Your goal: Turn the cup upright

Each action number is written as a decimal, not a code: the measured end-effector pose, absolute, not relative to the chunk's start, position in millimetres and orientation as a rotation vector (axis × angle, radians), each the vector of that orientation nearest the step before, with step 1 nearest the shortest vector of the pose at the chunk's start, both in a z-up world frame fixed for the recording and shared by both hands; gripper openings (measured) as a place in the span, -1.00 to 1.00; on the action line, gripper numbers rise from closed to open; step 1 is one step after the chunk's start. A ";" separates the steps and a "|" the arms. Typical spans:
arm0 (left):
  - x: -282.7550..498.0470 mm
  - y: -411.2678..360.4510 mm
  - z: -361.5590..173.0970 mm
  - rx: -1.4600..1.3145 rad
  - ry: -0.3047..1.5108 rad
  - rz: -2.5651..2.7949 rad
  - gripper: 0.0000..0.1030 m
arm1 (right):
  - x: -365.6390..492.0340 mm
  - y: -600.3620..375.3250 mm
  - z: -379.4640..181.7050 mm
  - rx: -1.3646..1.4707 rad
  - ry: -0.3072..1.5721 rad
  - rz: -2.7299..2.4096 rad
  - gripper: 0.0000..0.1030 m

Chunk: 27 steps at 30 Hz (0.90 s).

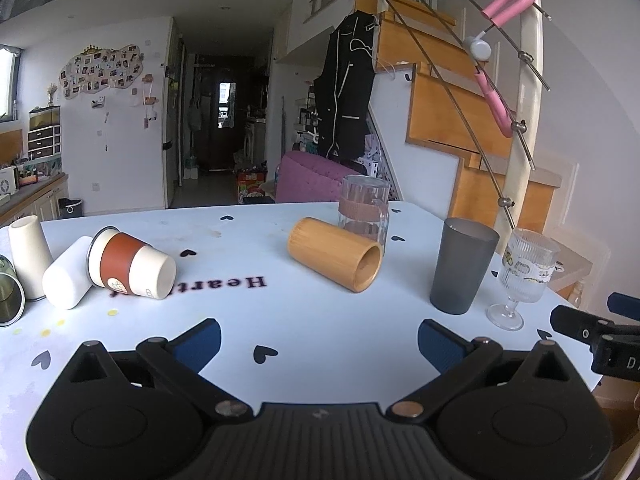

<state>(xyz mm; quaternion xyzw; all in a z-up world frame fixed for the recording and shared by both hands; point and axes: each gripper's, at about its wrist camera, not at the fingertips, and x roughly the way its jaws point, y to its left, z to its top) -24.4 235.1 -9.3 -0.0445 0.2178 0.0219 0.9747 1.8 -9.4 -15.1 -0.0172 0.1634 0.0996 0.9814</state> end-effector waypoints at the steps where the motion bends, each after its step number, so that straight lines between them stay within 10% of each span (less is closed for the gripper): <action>1: -23.8 235.2 -9.3 -0.090 0.440 0.043 1.00 | 1.6 -9.1 -15.2 -0.036 0.328 0.200 1.00; 27: -23.4 234.1 -9.8 -0.089 0.443 0.040 1.00 | 1.3 -10.6 -15.6 -0.044 0.331 0.192 1.00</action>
